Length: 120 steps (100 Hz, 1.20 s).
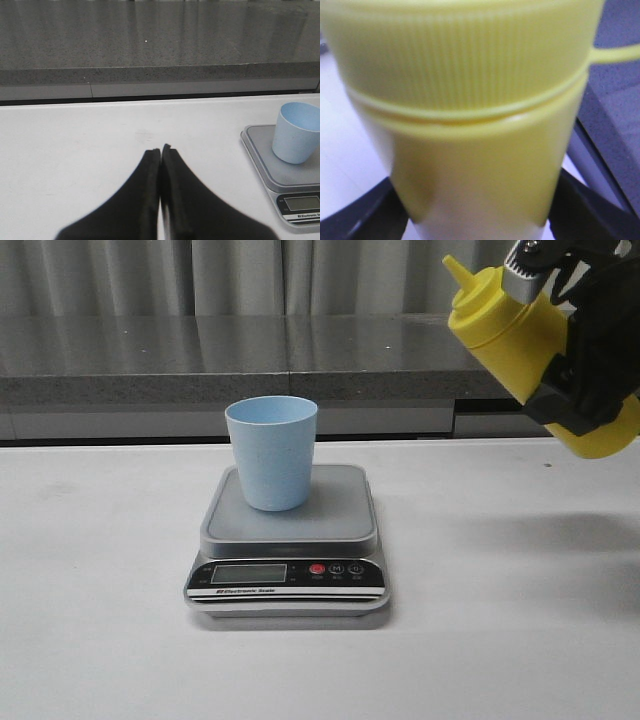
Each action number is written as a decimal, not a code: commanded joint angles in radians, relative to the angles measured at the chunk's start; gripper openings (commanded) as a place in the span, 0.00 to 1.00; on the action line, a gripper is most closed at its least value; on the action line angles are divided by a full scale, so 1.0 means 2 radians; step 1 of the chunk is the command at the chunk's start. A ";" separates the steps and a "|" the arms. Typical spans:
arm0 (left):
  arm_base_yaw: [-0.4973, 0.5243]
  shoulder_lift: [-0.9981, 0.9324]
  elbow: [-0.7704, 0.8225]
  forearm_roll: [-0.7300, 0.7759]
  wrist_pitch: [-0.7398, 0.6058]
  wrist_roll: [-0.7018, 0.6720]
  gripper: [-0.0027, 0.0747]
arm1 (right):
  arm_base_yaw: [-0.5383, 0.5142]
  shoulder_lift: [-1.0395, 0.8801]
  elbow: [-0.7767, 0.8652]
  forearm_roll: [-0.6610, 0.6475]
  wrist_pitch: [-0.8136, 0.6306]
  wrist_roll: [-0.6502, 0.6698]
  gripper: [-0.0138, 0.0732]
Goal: Pour seasoning into cup on scale with both arms
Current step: 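Lift the yellow bottle with the right gripper and tilt its nozzle toward the cup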
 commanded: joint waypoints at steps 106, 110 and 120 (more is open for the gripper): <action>0.001 0.005 -0.012 -0.003 -0.039 -0.005 0.01 | 0.175 0.071 -0.148 -0.241 0.273 0.008 0.08; 0.001 0.005 -0.012 -0.003 -0.039 -0.005 0.01 | 0.179 0.075 -0.148 -0.252 0.274 0.008 0.08; 0.001 0.005 -0.012 -0.003 -0.039 -0.005 0.01 | 0.185 0.086 -0.148 -0.279 0.288 0.008 0.08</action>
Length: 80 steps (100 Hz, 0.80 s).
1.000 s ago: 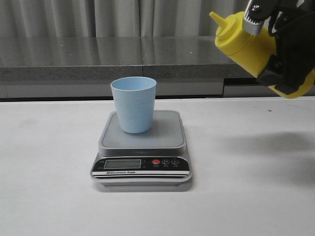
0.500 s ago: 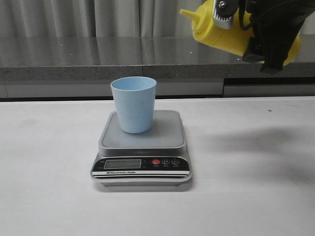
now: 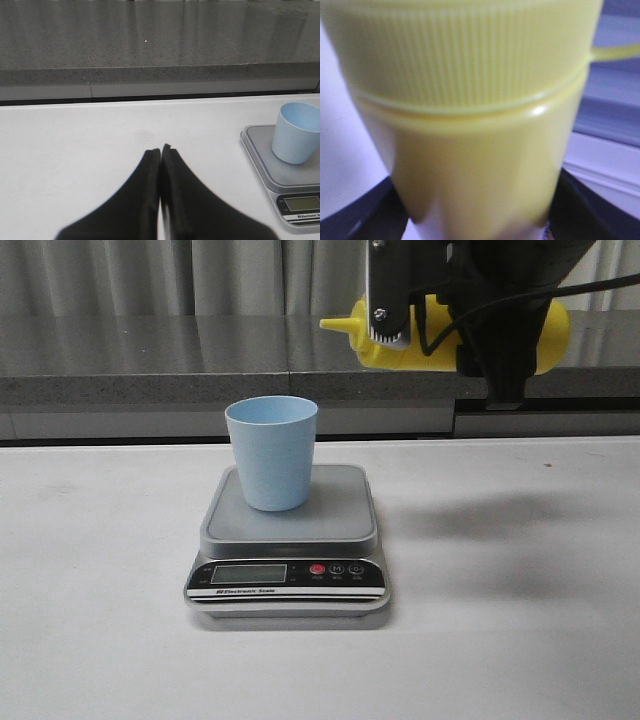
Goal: Pour seasoning into cup on scale with both arms
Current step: 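Lift the yellow bottle with the right gripper and tilt its nozzle toward the cup, then tilt the yellow bottle back upright with the right gripper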
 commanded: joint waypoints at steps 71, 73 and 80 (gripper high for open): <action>0.001 0.005 -0.012 -0.003 -0.039 -0.005 0.01 | 0.028 -0.006 -0.016 -0.175 0.040 0.024 0.08; 0.001 0.005 -0.012 -0.003 -0.039 -0.005 0.01 | 0.028 -0.006 -0.016 -0.175 0.039 0.024 0.08; 0.001 0.005 -0.012 -0.003 -0.039 -0.005 0.01 | 0.028 -0.006 -0.016 -0.166 0.036 0.031 0.08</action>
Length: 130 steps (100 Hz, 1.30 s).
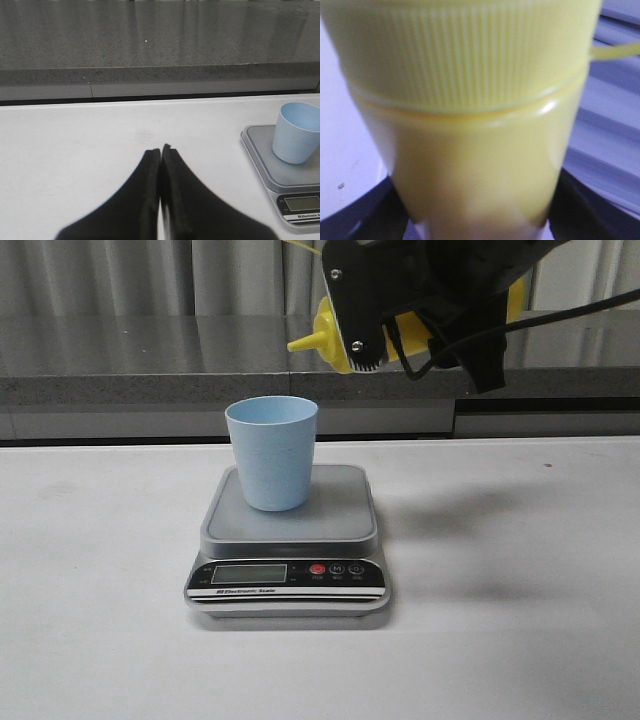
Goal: Pour seasoning into cup on scale with both arms
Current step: 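Tilt the yellow bottle back upright with the right gripper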
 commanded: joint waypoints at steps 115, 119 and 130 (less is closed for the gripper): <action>0.001 0.005 -0.012 -0.003 -0.039 -0.005 0.01 | -0.180 -0.096 0.108 0.694 -0.433 -0.121 0.09; 0.001 0.005 -0.012 -0.003 -0.039 -0.005 0.01 | -0.183 -0.096 0.119 0.711 -0.456 -0.121 0.09; 0.001 0.005 -0.012 -0.003 -0.039 -0.005 0.01 | -0.201 -0.093 0.146 0.745 -0.501 -0.120 0.08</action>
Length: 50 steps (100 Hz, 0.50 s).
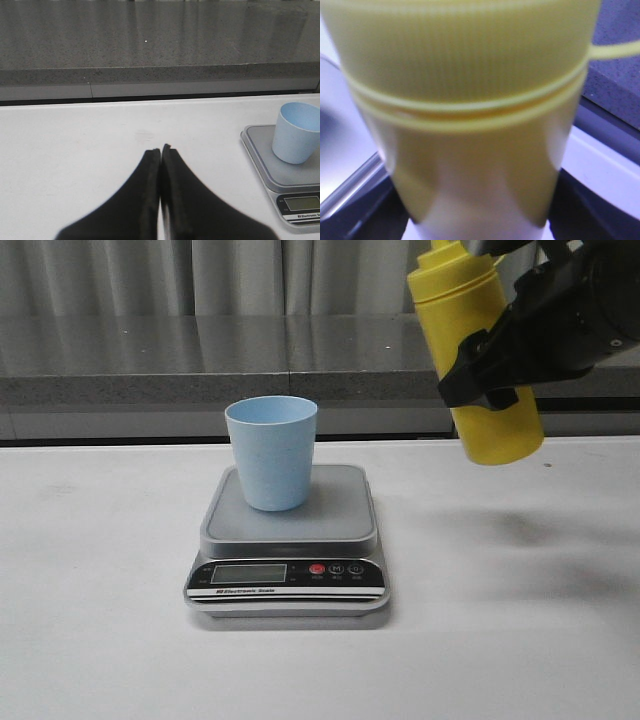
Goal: Pour seasoning into cup on scale with both arms
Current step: 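Tilt the yellow bottle back upright with the right gripper, then lower the yellow bottle onto the table with the right gripper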
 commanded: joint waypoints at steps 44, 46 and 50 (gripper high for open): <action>0.001 0.005 -0.012 -0.003 -0.039 -0.005 0.01 | -0.061 0.012 0.066 0.066 -0.213 0.056 0.08; 0.001 0.005 -0.012 -0.003 -0.039 -0.005 0.01 | -0.061 0.016 0.068 0.066 -0.219 0.056 0.08; 0.001 0.005 -0.012 -0.003 -0.039 -0.005 0.01 | -0.061 0.025 0.072 0.066 -0.235 0.056 0.08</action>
